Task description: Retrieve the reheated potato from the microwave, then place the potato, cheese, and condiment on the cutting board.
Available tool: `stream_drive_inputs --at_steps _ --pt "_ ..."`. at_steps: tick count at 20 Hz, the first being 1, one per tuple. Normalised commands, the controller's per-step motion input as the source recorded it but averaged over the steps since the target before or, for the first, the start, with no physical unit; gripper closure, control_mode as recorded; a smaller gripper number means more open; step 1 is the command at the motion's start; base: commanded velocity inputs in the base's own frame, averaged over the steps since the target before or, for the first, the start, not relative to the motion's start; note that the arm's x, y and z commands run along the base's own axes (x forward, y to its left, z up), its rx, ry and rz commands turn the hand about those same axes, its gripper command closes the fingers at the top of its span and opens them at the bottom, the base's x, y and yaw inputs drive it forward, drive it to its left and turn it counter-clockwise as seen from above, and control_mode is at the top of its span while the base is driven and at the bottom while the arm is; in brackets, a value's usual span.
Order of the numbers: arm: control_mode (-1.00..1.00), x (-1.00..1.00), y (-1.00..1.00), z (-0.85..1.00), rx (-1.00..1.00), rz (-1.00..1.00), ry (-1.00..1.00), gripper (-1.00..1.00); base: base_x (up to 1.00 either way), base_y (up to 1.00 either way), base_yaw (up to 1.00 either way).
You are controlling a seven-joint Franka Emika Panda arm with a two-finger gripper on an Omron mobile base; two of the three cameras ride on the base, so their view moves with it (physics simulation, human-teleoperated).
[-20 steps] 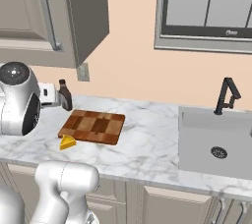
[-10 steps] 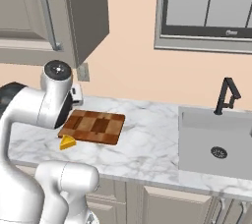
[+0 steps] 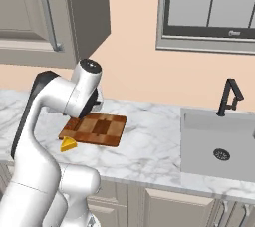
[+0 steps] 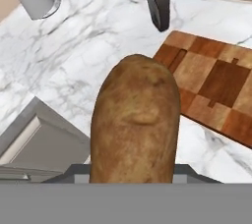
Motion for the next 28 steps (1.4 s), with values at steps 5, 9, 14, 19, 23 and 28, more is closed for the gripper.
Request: stream_drive_inputs --at_steps 5,9,14,19,23,28 --pt "-1.00 0.40 -0.08 -0.45 -0.07 0.00 0.15 1.00 0.00 0.00 0.00" --pt "-1.00 0.34 -0.02 -0.56 -0.09 0.00 0.04 1.00 0.00 0.00 0.00" --pt "-1.00 0.14 -0.10 -0.61 -0.08 0.03 0.00 1.00 0.00 0.00 0.00" --pt "-1.00 0.19 -0.17 -0.51 -0.02 0.07 0.00 1.00 0.00 0.00 0.00" --pt "-1.00 0.29 -0.17 -0.37 -0.01 0.12 0.00 1.00 0.00 0.00 0.00" --pt "-1.00 0.30 -0.05 -0.29 0.00 0.14 0.00 1.00 0.00 0.00 0.00"
